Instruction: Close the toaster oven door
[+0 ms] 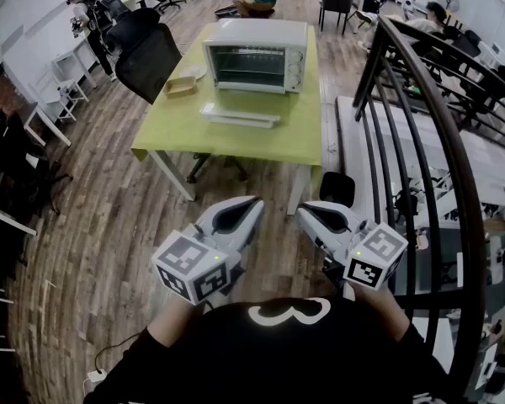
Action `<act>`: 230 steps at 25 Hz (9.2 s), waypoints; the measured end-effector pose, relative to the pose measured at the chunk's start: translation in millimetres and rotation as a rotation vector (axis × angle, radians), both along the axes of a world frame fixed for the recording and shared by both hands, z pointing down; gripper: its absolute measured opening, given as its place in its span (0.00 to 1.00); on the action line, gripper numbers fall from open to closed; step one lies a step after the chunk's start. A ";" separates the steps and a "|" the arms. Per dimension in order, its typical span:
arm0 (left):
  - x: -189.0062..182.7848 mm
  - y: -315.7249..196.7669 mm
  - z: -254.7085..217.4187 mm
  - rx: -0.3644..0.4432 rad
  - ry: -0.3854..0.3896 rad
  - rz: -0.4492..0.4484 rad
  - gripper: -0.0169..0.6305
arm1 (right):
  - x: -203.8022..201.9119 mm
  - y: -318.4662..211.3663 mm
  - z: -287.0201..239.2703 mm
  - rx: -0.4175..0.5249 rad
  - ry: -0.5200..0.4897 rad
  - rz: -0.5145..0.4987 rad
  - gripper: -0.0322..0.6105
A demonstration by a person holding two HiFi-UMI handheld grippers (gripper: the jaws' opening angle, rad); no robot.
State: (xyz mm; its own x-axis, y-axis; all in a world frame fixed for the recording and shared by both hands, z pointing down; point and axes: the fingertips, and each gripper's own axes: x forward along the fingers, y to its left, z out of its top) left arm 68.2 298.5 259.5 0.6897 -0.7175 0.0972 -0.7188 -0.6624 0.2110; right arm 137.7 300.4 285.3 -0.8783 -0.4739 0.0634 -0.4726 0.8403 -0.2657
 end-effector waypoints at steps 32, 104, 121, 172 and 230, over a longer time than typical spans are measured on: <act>-81.5 -53.4 32.3 0.015 -0.014 -0.106 0.04 | -53.0 -74.6 37.1 0.053 0.067 0.040 0.05; -274.2 -524.0 346.5 -0.509 -0.394 -0.159 0.24 | -68.6 -479.3 320.9 -0.452 0.419 0.340 0.26; -271.4 -530.4 352.2 -0.499 -0.376 -0.138 0.23 | -76.0 -492.9 330.9 -0.453 0.449 0.378 0.21; -264.4 -535.5 262.8 -0.402 -0.403 -0.214 0.18 | -72.6 -499.7 247.5 -0.372 0.370 0.321 0.18; -257.5 -639.9 122.9 -0.223 -0.184 -0.206 0.18 | -62.7 -600.6 103.6 -0.145 0.240 0.501 0.18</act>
State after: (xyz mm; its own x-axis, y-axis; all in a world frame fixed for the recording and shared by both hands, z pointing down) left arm -189.4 -341.4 382.4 0.4887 -0.7869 0.3769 -0.8722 -0.4514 0.1885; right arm 75.0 -300.2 388.9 -0.5014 -0.8004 0.3285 -0.8652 0.4608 -0.1978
